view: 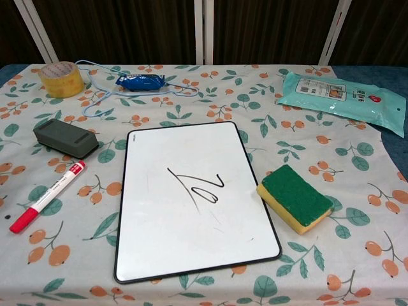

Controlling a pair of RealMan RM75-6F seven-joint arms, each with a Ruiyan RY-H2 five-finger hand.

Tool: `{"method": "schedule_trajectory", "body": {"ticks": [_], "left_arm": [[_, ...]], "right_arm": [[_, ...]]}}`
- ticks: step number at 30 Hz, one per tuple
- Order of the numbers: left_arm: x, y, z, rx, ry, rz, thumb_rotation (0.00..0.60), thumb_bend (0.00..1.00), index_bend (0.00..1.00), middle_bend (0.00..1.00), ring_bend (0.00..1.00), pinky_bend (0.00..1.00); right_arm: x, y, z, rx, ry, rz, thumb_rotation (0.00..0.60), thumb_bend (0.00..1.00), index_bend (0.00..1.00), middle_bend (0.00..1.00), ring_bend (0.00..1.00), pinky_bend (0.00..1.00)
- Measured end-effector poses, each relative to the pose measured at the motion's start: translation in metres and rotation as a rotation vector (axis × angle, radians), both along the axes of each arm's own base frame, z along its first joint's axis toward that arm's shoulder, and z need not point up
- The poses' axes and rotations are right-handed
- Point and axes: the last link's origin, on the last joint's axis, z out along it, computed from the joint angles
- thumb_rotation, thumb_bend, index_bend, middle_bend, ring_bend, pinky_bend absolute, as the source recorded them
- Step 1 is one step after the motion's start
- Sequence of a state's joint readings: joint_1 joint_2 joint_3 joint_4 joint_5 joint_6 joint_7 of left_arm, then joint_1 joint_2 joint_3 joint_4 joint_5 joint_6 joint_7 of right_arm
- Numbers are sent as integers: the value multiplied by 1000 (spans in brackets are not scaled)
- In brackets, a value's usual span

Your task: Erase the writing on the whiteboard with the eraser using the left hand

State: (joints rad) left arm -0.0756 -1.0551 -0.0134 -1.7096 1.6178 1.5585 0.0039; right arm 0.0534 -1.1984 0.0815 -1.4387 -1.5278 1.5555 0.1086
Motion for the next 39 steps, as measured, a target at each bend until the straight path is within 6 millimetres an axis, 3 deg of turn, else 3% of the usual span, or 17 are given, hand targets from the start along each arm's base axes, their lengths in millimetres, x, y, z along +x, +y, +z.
{"method": "schedule_trajectory", "body": {"ticks": [9, 13, 16, 22, 29, 35, 39], "left_arm": [[0, 1, -1, -10, 2, -9, 537, 0, 127, 127, 87, 185], [3, 6, -2, -25, 18, -32, 595, 0, 127, 127, 88, 185], [9, 17, -3, -42, 31, -60, 600, 0, 127, 127, 88, 185], [26, 45, -12, -116, 60, -124, 600, 0, 132, 127, 88, 186], [47, 89, -41, -273, 63, -167, 600, 0, 139, 127, 88, 189], [47, 129, -75, -387, 107, -128, 600, 11, 144, 127, 88, 189], [43, 144, -95, -433, 142, -100, 600, 28, 149, 131, 88, 189]], "right_arm": [[-1, 1, -1, 6, 3, -5, 600, 367, 0, 0, 0, 0], [1, 0, 0, 2, 3, -2, 600, 366, 0, 0, 0, 0], [3, -1, 0, 2, 4, 4, 600, 366, 0, 0, 0, 0], [4, -2, 1, -5, 4, 4, 600, 367, 0, 0, 0, 0], [-3, 3, 5, -20, -4, -17, 600, 366, 0, 0, 0, 0], [-6, 6, 10, -31, -3, -23, 600, 367, 0, 0, 0, 0], [-8, 5, 11, -33, -3, -31, 600, 367, 0, 0, 0, 0]]}}
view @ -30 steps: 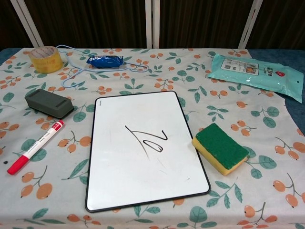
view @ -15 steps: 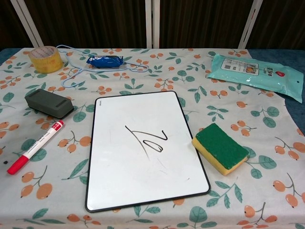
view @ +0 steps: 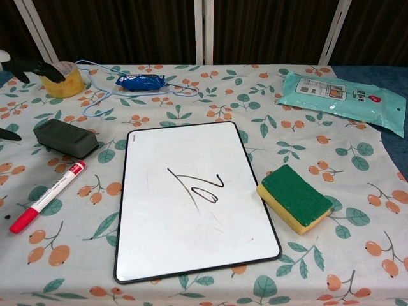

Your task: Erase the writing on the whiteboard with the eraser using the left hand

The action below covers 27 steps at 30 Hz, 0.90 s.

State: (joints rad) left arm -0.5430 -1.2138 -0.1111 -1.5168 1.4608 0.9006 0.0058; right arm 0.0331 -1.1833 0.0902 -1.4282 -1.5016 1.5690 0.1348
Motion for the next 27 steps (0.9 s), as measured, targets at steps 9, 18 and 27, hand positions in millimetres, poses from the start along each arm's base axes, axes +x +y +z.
{"method": "schedule_trajectory", "body": {"ticks": [9, 18, 27], "left_arm": [[-1, 17, -29, -60, 39, 28, 600, 107, 161, 138, 89, 190], [6, 29, -45, -91, 54, 28, 600, 173, 190, 160, 108, 196], [5, 35, -54, -93, 72, 29, 600, 179, 238, 167, 117, 196]], "right_arm": [[1, -4, -7, 24, -2, 0, 600, 366, 0, 0, 0, 0], [-2, -3, -5, 17, 2, -15, 600, 367, 0, 0, 0, 0], [-1, -4, -5, 19, 6, -18, 600, 366, 0, 0, 0, 0]]}}
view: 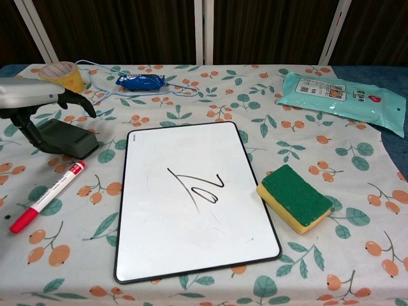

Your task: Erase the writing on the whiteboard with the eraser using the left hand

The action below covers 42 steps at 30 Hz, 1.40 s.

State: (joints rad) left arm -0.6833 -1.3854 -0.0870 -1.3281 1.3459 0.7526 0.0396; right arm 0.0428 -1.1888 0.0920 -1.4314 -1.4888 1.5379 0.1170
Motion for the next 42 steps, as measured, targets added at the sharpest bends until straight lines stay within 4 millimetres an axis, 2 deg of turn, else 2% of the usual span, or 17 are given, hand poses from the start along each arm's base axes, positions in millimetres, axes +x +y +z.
{"method": "schedule_trajectory", "body": {"ticks": [9, 13, 20, 25, 30, 42], "left_arm": [[-3, 1, -4, 1, 0, 10, 600, 202, 286, 178, 123, 196], [-3, 1, -4, 3, 1, 12, 600, 244, 303, 215, 149, 199], [-6, 0, -5, 7, 14, 14, 600, 258, 331, 269, 202, 221], [-7, 0, -5, 15, 11, 17, 600, 262, 364, 308, 235, 254], [-7, 1, -5, 28, 1, 14, 600, 284, 413, 386, 288, 333], [-6, 0, -1, 61, -44, 4, 600, 322, 499, 474, 372, 406]], "right_arm": [[-1, -1, -1, 5, 0, -5, 600, 366, 0, 0, 0, 0], [-1, -1, -1, 3, 0, -6, 600, 366, 0, 0, 0, 0], [-1, -1, -2, 6, 0, -6, 600, 366, 0, 0, 0, 0], [-1, -1, -2, 5, 2, -6, 600, 366, 0, 0, 0, 0], [-1, -1, -2, 6, 3, -8, 600, 367, 0, 0, 0, 0], [0, -3, -3, 10, 6, -7, 600, 366, 0, 0, 0, 0]]}}
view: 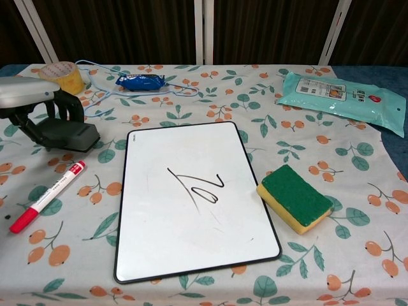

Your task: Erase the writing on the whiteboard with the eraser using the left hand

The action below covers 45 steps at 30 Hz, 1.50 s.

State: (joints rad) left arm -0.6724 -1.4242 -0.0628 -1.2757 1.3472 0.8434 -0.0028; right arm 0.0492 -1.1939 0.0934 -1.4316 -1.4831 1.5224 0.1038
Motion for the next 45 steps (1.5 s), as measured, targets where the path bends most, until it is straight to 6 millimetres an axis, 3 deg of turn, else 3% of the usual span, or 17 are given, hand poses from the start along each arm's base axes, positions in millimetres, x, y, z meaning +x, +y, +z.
{"method": "schedule_trajectory", "body": {"ticks": [10, 19, 32, 39, 45], "left_arm": [[31, -14, 5, 26, -101, -107, 600, 338, 586, 556, 454, 482], [73, -57, -2, -25, -155, -245, 600, 339, 626, 592, 488, 514], [89, -127, -46, -141, -140, -309, 600, 340, 640, 605, 501, 523], [98, -141, -67, -134, -167, -351, 600, 341, 657, 622, 519, 534], [106, -139, -82, -108, -166, -370, 600, 349, 658, 623, 520, 536]], "right_arm": [[0, -2, -2, 7, -2, 1, 600, 366, 0, 0, 0, 0], [-2, -6, -2, 9, -10, -3, 600, 366, 0, 0, 0, 0], [-7, -4, 5, -9, -27, -6, 600, 367, 0, 0, 0, 0], [-9, -2, 8, -18, -35, -4, 600, 366, 0, 0, 0, 0], [-11, -1, 11, -27, -35, -8, 600, 367, 0, 0, 0, 0]]}}
